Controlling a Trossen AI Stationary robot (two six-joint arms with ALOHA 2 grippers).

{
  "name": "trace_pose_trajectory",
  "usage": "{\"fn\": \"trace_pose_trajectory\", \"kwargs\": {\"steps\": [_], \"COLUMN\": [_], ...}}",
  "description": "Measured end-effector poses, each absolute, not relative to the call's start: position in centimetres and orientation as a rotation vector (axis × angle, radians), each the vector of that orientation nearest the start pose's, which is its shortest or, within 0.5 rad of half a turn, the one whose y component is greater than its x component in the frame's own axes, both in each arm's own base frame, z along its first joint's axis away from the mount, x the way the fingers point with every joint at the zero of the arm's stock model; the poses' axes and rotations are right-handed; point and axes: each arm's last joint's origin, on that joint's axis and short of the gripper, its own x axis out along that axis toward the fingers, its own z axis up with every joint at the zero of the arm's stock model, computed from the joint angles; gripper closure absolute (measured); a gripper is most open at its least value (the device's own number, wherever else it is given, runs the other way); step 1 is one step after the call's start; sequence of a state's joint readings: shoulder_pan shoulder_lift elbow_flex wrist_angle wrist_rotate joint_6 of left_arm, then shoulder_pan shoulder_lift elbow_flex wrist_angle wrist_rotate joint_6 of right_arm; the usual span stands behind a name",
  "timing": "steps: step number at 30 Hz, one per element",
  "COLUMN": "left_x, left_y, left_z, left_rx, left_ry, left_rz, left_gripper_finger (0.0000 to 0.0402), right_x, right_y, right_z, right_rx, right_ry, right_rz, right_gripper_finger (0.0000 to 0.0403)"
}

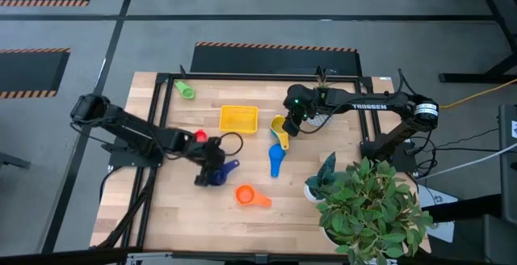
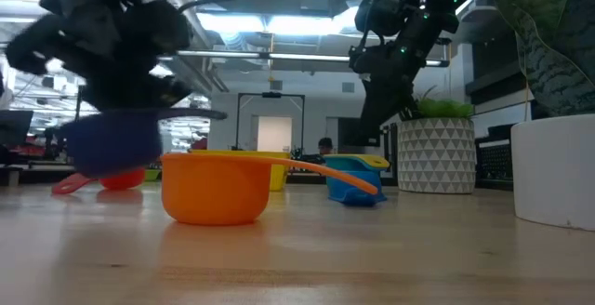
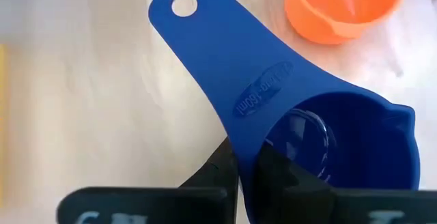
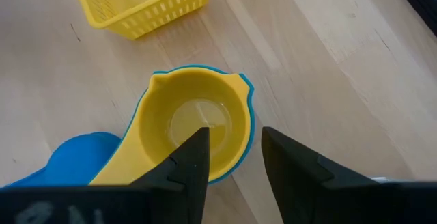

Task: Nest measuring cups in basket
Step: Stack the dark blue measuring cup into the yellow measuring cup

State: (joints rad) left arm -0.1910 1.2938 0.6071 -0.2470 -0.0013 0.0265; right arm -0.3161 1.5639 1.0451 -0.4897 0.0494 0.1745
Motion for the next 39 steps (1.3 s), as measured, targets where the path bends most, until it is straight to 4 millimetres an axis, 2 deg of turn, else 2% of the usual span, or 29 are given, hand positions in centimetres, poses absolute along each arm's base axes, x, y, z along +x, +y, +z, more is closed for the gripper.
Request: {"fn": "trace_pose_trajectory", "kwargs": {"steps": [4,7,20,31,36,39], "left_x": [23.1,23.2,23.4,23.4,23.5,24.0], "left_y": [-3.4,-2.8,-1.9,-1.9,-1.9,-1.9], "left_z": [17.1,17.1,17.2,17.2,17.3,17.8], "left_rx": [0.319,0.376,0.341,0.317,0.312,0.239], "left_ry": [0.908,0.904,0.899,0.9,0.882,0.826], "left_rz": [-0.206,-0.2,-0.153,-0.139,-0.134,-0.082], "left_gripper_finger": [0.0379,0.0373,0.0345,0.0296,0.0296,0.0296], "right_x": [29.7,29.7,29.7,29.7,29.7,29.9], "right_y": [-9.8,-9.8,-9.8,-9.8,-9.9,-9.8], "right_z": [21.7,21.7,21.7,21.7,21.7,21.8], "right_rx": [0.296,0.296,0.296,0.296,0.295,0.305], "right_ry": [0.972,0.971,0.971,0.971,0.964,0.941], "right_rz": [-0.422,-0.422,-0.422,-0.422,-0.422,-0.398], "right_gripper_finger": [0.0265,0.0265,0.0265,0.0265,0.0265,0.0265]}}
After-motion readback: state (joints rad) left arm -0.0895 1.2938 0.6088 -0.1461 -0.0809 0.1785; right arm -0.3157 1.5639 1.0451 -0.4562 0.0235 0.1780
